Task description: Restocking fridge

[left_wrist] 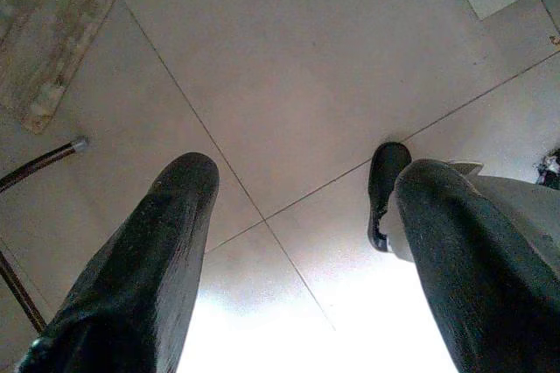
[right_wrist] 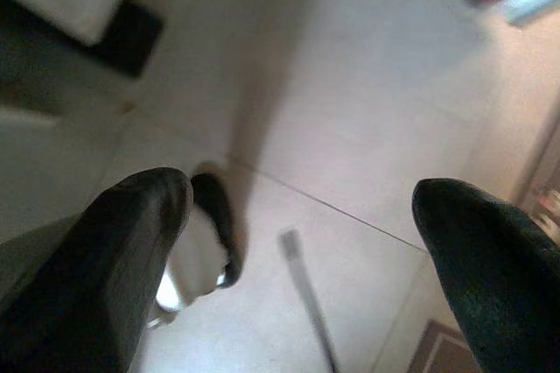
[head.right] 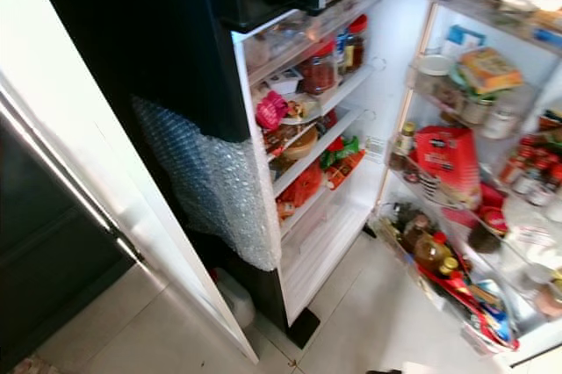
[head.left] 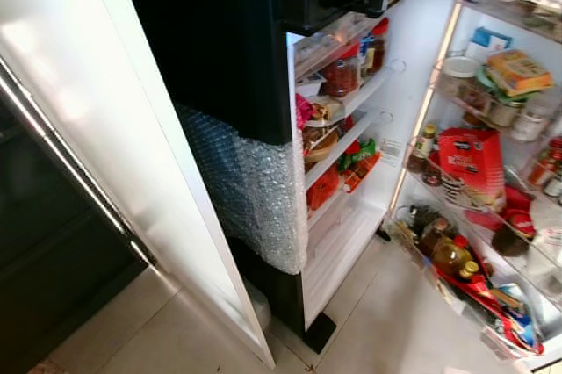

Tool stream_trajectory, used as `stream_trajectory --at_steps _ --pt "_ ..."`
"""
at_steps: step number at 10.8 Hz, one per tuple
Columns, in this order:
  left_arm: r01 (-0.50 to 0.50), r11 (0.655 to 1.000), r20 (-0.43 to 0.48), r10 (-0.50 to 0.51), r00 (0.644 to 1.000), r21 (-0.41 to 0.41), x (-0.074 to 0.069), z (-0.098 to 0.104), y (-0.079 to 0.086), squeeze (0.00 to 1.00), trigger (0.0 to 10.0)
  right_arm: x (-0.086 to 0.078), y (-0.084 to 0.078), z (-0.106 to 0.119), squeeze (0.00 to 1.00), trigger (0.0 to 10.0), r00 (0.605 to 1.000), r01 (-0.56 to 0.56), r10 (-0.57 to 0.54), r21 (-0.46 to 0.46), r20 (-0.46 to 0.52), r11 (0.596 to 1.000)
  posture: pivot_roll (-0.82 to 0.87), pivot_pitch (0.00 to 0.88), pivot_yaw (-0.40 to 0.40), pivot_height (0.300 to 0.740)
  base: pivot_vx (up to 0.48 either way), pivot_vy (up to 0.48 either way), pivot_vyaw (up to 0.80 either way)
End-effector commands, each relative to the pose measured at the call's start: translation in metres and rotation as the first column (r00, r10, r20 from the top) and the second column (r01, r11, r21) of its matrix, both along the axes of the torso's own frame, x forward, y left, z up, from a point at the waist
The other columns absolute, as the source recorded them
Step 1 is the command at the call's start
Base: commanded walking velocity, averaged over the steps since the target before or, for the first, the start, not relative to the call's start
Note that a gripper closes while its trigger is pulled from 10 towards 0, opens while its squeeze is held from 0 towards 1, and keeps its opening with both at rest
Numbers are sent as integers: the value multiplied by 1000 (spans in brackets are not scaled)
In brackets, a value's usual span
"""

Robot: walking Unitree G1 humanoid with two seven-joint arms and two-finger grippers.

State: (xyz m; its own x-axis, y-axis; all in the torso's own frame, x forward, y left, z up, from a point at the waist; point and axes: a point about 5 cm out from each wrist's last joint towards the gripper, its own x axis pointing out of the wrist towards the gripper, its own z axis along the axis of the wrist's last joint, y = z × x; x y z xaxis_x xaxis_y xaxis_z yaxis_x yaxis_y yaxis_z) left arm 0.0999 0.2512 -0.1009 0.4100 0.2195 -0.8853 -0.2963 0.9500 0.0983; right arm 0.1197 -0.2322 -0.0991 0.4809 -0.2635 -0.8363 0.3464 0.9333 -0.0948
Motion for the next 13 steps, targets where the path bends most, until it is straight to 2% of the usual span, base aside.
stream_trajectory --at_steps 1,2,3,5,8,10,11,13 --pt "-16 1000 -11 17 1000 13 -4 0 5 0 10000 -3 1 -1 0 10000 998 59 -59 -13 5 998 -200 0 83 740 0 0 0" --pt "-18 1000 -9 18 1000 12 -3 0 4 0 10000 -4 -3 0 0 10000 990 139 -139 -71 17 988 -218 0 92 740 0 0 0" --pt "-16 1000 -10 16 1000 11 -3 0 4 0 10000 10 -28 14 0 10000 977 198 -183 -157 108 967 -223 0 96 740 0 0 0" --pt "-13 1000 -10 13 1000 10 -2 0 3 0 10000 24 -62 34 0 10000 948 282 -228 -247 224 927 -237 0 105 740 0 0 0" --pt "-16 1000 -6 16 1000 9 -1 0 2 0 10000 30 -82 51 0 10000 893 415 -308 -333 330 847 -248 0 118 740 0 0 0" --pt "-9 1000 2 9 1000 9 1 1 2 0 10000 29 -98 64 0 10000 828 536 -386 -376 407 756 -257 0 133 740 0 0 0" --pt "-8 1000 4 8 1000 11 2 1 2 0 10000 25 -108 70 0 10000 790 599 -425 -405 442 691 -262 0 136 740 0 0 0" --pt "-11 1000 3 11 1000 11 2 1 2 0 10000 20 -124 82 0 10000 750 655 -449 -448 486 609 -258 0 134 740 0 0 0"
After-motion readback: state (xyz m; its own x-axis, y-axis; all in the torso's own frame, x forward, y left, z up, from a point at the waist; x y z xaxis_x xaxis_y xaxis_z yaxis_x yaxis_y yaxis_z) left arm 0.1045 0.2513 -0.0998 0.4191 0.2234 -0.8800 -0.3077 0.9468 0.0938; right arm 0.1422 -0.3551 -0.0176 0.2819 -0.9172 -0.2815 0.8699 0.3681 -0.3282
